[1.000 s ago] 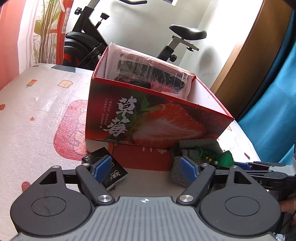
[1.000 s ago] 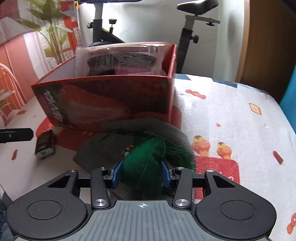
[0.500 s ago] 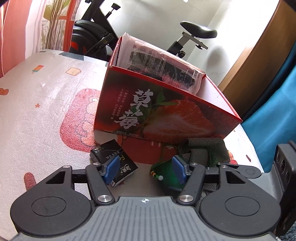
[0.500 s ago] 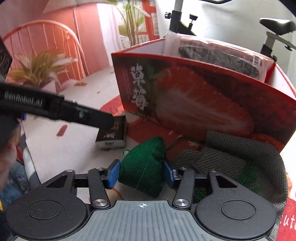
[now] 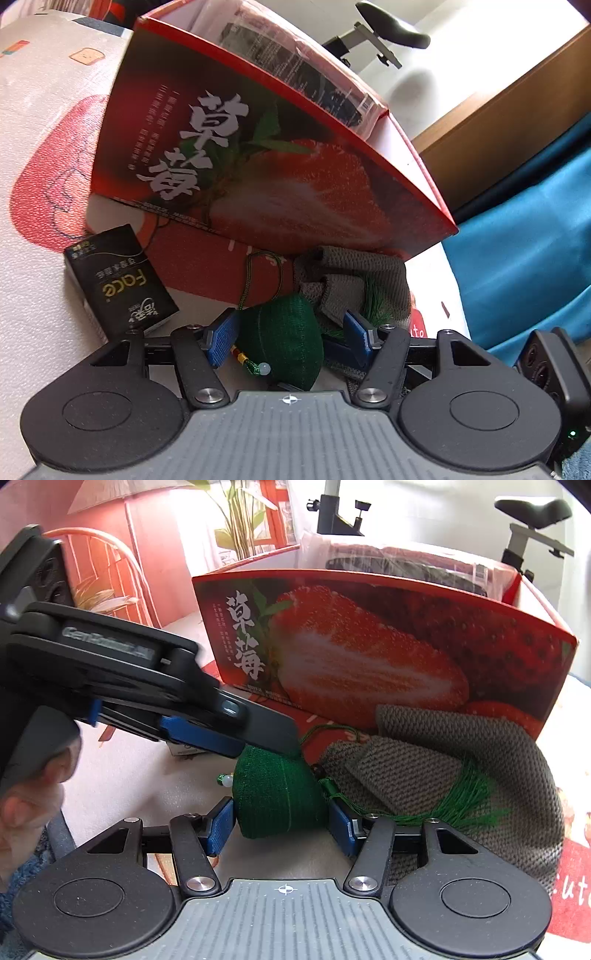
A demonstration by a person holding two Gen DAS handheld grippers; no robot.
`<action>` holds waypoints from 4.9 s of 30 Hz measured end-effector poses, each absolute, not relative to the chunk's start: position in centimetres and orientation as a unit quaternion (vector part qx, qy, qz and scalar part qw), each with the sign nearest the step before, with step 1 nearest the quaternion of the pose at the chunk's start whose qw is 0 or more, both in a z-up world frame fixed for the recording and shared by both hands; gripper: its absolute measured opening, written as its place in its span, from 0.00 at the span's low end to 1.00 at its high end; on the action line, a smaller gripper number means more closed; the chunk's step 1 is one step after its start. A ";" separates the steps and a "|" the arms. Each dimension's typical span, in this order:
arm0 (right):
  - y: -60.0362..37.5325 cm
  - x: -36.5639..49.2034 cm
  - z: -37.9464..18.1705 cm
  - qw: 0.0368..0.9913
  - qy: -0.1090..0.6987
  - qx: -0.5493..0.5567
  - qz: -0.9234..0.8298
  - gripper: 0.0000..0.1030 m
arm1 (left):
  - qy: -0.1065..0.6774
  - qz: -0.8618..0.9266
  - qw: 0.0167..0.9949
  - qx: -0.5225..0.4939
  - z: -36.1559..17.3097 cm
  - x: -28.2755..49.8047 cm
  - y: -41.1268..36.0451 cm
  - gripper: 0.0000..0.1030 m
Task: Organize soft objects
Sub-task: 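Lift the green pouch into the red box and open both tools, then move to the grey knit cloth and close the left tool on its edge, then grasp another corner of the cloth with the right tool while the left holds it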
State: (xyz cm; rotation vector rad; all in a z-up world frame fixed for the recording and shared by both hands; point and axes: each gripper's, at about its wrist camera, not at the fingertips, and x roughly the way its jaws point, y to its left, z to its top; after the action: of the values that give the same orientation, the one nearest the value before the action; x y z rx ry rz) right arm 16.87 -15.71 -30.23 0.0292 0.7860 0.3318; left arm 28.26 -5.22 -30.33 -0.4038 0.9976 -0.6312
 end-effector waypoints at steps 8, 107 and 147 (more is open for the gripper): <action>-16.0 17.3 -30.4 0.909 0.384 0.023 0.160 0.46 | 0.459 -0.308 0.819 -0.153 -31.0 28.7 -6.4 0.45; -26.0 14.2 -28.7 0.929 0.368 0.028 0.006 0.53 | 0.438 -0.324 0.835 -0.077 -30.0 29.4 -12.2 0.64; -18.7 15.8 -31.1 0.906 0.409 0.022 0.110 0.63 | 0.370 -0.168 0.910 -0.085 -26.6 24.5 -1.4 0.08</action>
State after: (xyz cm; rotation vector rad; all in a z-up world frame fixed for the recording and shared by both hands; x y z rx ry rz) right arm 15.84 -18.66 -31.07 0.0462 0.8449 0.2269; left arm 24.52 -1.41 -26.61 -0.1753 0.7631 -0.3455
